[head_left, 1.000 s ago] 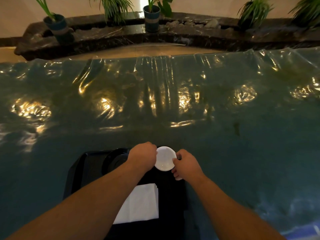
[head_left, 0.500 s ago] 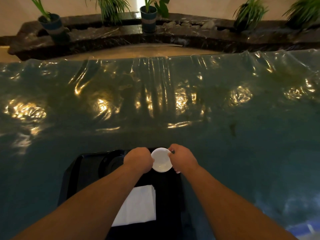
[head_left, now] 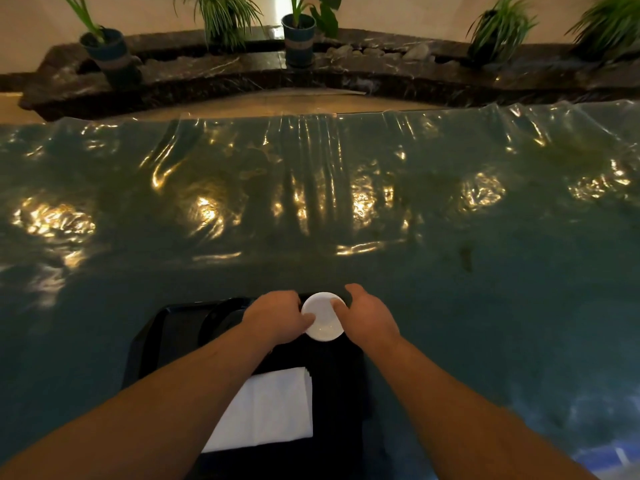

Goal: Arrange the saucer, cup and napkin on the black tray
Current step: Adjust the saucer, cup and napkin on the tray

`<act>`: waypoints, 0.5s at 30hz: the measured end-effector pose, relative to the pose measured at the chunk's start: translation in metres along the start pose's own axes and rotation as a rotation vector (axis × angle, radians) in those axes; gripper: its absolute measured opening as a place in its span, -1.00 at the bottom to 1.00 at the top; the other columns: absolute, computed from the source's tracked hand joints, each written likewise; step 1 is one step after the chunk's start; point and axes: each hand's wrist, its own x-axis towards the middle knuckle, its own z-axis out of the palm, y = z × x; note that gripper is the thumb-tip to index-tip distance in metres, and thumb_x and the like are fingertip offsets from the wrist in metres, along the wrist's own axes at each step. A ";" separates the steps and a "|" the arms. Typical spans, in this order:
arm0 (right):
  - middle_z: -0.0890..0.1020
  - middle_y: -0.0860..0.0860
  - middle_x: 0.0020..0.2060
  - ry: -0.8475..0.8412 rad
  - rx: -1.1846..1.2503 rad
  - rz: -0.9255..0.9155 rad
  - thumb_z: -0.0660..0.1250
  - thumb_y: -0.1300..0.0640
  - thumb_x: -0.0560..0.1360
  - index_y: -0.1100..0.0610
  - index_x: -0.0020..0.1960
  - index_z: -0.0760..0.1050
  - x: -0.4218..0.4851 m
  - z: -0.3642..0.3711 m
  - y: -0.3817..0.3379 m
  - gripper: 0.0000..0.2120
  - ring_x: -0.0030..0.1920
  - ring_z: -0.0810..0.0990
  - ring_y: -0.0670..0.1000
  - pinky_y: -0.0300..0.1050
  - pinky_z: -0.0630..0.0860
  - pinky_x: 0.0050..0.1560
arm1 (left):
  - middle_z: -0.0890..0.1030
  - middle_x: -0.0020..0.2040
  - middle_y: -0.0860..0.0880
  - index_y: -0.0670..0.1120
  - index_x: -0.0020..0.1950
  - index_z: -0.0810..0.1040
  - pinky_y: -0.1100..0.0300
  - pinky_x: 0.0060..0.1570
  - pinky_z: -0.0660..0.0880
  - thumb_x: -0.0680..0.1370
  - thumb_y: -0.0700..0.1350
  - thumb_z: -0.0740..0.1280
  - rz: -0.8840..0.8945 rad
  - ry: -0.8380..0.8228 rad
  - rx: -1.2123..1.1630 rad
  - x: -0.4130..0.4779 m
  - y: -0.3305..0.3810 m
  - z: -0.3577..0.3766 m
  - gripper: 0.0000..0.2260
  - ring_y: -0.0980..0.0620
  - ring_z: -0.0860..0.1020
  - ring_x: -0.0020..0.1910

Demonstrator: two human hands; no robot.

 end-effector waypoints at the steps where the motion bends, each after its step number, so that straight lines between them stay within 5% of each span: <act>1: 0.63 0.10 0.19 0.009 0.023 0.014 0.25 -0.14 0.61 0.02 0.50 0.35 -0.004 0.002 0.003 -0.49 0.15 0.63 0.16 0.06 0.59 0.04 | 0.66 0.02 0.00 0.00 0.18 0.61 0.08 -0.08 0.52 0.54 0.22 0.28 0.001 0.032 -0.019 0.001 0.001 -0.003 -0.63 -0.05 0.61 0.01; 5: 0.64 0.07 -0.07 -0.068 0.231 0.063 0.28 0.11 0.57 0.01 0.13 0.45 -0.015 0.013 0.010 -0.85 -0.13 0.68 0.08 0.11 0.71 -0.20 | 0.63 -0.08 -0.01 -0.02 0.12 0.65 0.08 -0.13 0.49 0.60 0.09 0.26 0.035 -0.016 0.005 0.008 0.006 -0.004 -0.73 -0.06 0.60 -0.05; 15: 0.64 0.17 -0.08 -0.165 0.280 0.095 0.27 0.19 0.62 -0.01 0.14 0.47 0.009 0.001 0.006 -0.85 -0.18 0.71 0.14 0.08 0.73 -0.28 | 0.62 -0.10 -0.01 0.02 -0.03 0.60 0.08 -0.15 0.48 0.58 0.12 0.33 -0.031 -0.004 -0.070 0.010 0.001 0.013 -0.81 -0.03 0.58 -0.12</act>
